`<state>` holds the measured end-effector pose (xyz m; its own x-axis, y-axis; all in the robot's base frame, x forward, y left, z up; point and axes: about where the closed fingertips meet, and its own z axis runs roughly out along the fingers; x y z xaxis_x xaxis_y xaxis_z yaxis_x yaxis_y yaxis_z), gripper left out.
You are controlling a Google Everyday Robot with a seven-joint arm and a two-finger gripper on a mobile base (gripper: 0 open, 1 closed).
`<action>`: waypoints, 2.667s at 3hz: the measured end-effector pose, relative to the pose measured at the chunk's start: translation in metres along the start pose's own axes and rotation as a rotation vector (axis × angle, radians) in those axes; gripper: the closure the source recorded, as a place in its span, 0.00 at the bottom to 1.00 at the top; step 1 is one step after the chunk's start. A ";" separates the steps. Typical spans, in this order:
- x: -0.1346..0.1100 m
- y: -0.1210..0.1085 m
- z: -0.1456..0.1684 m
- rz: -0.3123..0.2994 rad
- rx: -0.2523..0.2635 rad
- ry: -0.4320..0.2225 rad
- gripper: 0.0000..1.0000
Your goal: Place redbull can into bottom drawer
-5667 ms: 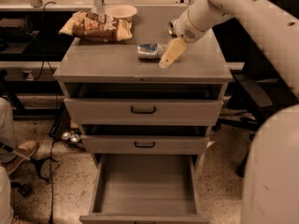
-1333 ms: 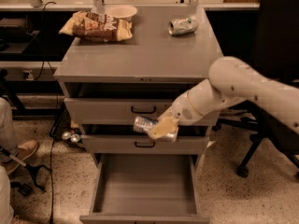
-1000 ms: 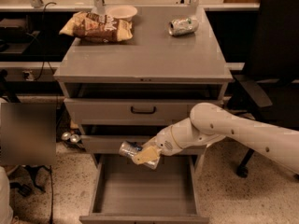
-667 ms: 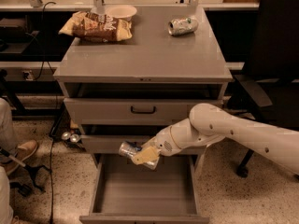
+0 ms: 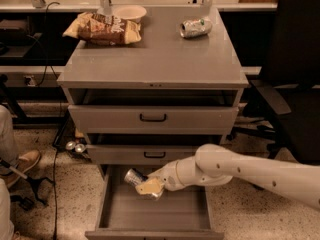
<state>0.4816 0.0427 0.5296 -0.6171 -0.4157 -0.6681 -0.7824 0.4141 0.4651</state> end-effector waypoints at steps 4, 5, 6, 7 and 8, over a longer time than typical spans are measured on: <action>0.105 -0.093 0.133 0.203 0.000 -0.139 1.00; 0.117 -0.122 0.149 0.181 0.086 -0.072 1.00; 0.123 -0.170 0.152 0.149 0.186 -0.053 1.00; 0.133 -0.214 0.160 0.141 0.256 -0.079 0.82; 0.153 -0.256 0.181 0.161 0.277 -0.076 0.51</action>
Offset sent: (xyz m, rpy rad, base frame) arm 0.0331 0.0281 -0.2665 0.1797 0.1561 -0.2368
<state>0.6028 0.0196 0.2033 -0.7150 -0.2692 -0.6452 -0.6163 0.6783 0.4001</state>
